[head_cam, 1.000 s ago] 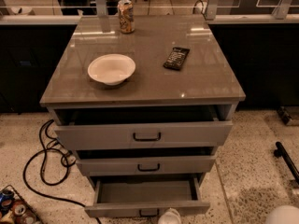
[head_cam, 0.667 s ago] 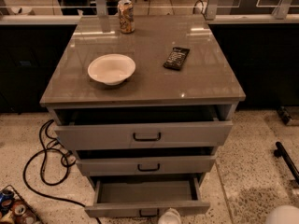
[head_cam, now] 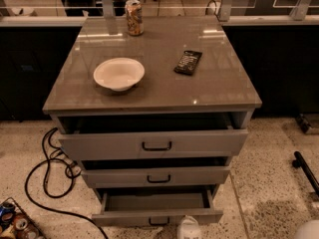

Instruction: Close bottom drawer

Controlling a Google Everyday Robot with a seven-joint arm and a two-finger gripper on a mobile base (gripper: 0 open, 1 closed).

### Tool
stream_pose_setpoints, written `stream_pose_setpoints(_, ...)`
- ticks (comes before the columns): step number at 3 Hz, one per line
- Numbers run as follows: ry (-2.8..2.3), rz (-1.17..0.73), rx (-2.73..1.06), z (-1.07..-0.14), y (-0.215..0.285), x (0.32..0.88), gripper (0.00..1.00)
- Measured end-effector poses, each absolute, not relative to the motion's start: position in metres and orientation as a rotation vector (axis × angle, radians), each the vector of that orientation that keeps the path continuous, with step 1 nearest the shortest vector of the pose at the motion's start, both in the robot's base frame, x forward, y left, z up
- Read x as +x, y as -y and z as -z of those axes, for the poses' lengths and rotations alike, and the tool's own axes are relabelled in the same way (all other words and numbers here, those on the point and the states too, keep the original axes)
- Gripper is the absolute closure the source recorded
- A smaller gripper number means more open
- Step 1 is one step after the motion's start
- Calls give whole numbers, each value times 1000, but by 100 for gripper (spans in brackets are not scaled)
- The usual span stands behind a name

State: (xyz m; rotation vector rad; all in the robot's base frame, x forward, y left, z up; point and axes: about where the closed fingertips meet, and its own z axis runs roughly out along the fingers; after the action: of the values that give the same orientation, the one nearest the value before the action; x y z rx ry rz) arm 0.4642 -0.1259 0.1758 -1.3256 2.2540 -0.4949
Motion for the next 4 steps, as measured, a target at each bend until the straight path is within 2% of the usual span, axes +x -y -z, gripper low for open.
stream_pose_setpoints(3,-2145,531,-1415,-195,168,521,100)
stream_pose_setpoints(4,-2146,531,-1415,-195,168,520,100)
